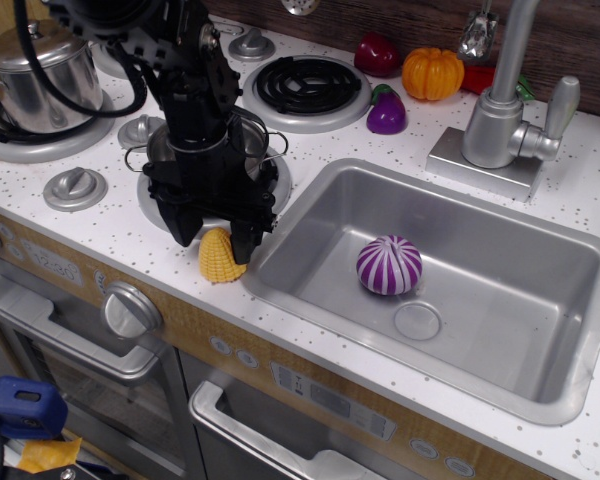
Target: Put corn in pan which is on stove
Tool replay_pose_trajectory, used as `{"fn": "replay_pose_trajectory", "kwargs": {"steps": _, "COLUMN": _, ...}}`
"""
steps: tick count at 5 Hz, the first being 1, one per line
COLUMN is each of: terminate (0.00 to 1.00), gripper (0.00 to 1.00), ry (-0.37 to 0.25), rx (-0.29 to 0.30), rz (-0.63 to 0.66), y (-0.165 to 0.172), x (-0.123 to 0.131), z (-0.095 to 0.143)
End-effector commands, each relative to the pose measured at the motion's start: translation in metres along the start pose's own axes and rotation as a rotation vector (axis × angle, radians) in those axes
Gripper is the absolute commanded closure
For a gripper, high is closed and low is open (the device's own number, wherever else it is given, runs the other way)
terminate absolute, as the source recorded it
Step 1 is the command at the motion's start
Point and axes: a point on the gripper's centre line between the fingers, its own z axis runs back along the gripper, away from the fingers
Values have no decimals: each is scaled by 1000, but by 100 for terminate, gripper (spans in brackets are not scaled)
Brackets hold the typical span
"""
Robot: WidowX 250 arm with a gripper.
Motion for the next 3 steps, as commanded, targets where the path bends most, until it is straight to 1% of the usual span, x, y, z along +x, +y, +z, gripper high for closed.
{"fn": "replay_pose_trajectory", "kwargs": {"steps": 1, "terminate": 0, "gripper": 100, "ry": -49, "rx": -15, "rz": 13, "y": 1, "x": 1, "z": -2}}
{"fn": "replay_pose_trajectory", "kwargs": {"steps": 2, "terminate": 0, "gripper": 100, "ry": -47, "rx": 33, "rz": -25, "y": 6, "x": 12, "z": 19}}
{"fn": "replay_pose_trajectory", "kwargs": {"steps": 3, "terminate": 0, "gripper": 100, "ry": -50, "rx": 152, "rz": -69, "y": 10, "x": 24, "z": 59}}
